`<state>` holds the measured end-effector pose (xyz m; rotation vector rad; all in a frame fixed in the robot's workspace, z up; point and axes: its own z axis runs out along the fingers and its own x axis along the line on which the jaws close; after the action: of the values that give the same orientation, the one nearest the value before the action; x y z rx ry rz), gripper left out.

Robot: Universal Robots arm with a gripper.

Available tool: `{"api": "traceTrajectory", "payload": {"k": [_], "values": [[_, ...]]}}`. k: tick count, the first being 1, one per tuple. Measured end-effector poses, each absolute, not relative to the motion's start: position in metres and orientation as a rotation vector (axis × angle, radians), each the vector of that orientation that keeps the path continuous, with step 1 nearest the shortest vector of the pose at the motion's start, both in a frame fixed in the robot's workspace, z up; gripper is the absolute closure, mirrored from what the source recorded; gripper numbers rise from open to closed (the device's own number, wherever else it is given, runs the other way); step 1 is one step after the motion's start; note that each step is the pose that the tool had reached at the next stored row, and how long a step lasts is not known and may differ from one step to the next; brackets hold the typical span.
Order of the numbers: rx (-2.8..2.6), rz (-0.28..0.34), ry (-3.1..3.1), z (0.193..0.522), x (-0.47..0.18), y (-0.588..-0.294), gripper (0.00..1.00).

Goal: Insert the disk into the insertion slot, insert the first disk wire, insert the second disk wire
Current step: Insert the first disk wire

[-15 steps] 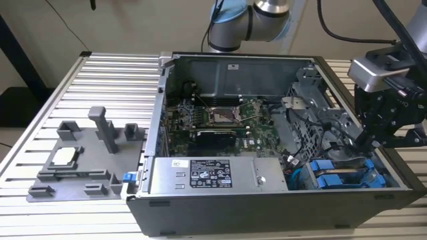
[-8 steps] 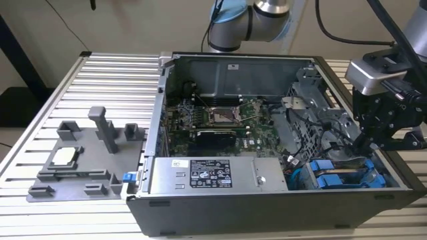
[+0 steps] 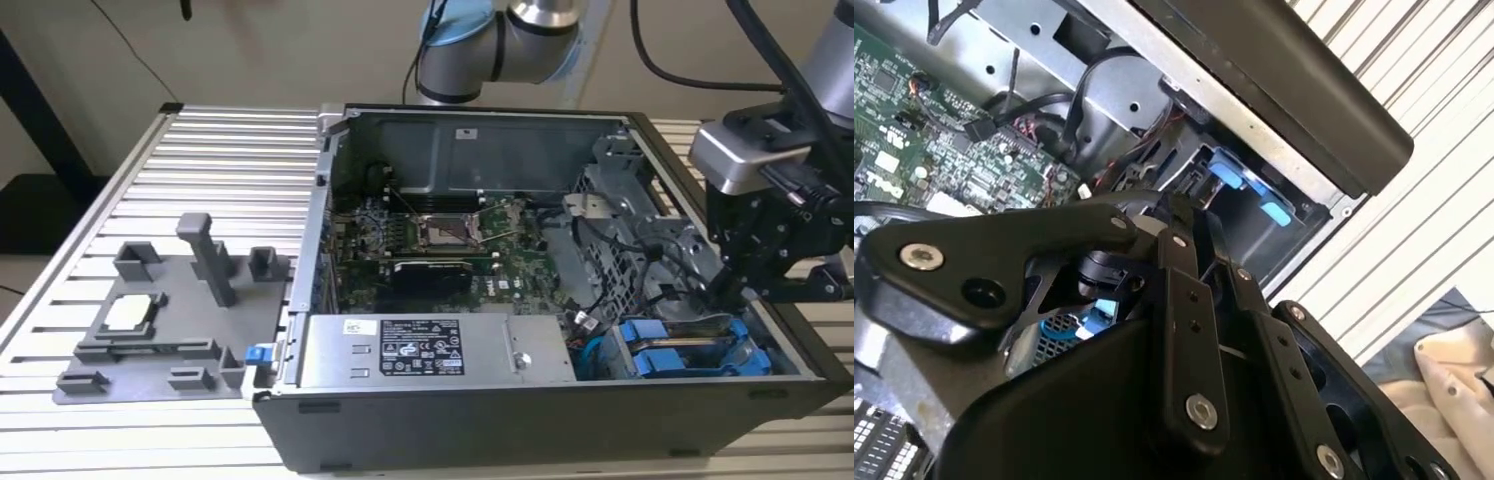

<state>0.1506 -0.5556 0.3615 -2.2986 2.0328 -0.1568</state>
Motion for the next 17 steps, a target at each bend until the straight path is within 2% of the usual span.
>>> {"api": "traceTrajectory", "payload": {"k": [17], "values": [[-2.23, -0.154, 2.087, 0.352, 0.1463, -0.5616, 0.81]]}}
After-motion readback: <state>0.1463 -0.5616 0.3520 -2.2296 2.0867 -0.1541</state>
